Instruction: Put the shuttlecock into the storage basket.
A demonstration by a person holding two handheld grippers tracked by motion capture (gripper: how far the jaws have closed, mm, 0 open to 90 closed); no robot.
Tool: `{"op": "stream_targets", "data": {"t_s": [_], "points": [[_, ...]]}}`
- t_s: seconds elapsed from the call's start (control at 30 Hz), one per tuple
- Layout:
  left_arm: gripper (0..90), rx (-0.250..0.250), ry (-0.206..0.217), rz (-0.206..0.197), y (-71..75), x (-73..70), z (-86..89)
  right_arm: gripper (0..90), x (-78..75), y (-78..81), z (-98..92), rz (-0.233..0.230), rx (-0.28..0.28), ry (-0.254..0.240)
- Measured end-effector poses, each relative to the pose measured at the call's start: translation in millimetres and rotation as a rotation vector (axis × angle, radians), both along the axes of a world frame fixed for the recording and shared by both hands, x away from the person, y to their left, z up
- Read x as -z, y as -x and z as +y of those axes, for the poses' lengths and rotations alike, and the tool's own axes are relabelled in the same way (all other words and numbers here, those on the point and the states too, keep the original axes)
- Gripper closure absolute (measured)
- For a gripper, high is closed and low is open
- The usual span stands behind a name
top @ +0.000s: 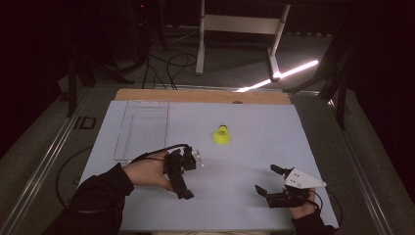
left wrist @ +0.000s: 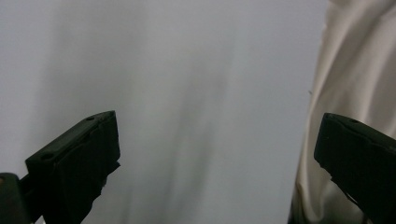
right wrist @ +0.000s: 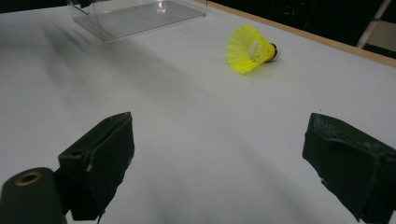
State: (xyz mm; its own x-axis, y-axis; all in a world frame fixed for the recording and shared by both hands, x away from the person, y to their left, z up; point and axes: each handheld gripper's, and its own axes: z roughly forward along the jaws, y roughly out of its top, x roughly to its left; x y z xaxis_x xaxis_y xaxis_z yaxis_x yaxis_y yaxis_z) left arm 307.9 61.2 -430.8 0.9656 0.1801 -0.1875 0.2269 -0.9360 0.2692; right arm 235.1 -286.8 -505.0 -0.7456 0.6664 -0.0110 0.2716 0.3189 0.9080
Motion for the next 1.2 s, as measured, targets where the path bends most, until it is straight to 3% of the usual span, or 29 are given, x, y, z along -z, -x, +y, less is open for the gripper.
{"op": "stream_targets", "data": {"t_s": [0.13, 0.27, 0.5, 0.6, 0.97, 1.2], "points": [[0.9, -0.012, -0.039, 0.003, -9.3, 2.2, -8.7, 9.2, 0.1, -0.2, 0.1, -0.003, 0.000, 0.001], [0.9, -0.049, -0.026, -0.009, -16.4, 1.8, -14.6, 9.2, -0.1, 0.0, -0.1, -0.001, 0.000, -0.001], [0.9, -0.065, -0.010, -0.020, -26.5, 2.0, -22.2, 9.3, 0.1, 0.0, 0.0, -0.001, 0.000, 0.000], [0.9, -0.109, -0.002, -0.044, -34.3, 2.0, -25.7, 9.3, 0.3, -0.2, -0.4, 0.000, 0.001, 0.000], [0.9, -0.177, -0.020, -0.030, -55.0, 2.2, -30.4, 9.3, 0.4, -0.1, 0.2, 0.001, 0.001, 0.000], [1.7, -0.296, -0.011, -0.035, -73.2, 0.7, -35.1, 9.3, 0.7, -0.3, 0.4, 0.004, 0.002, 0.000]]}}
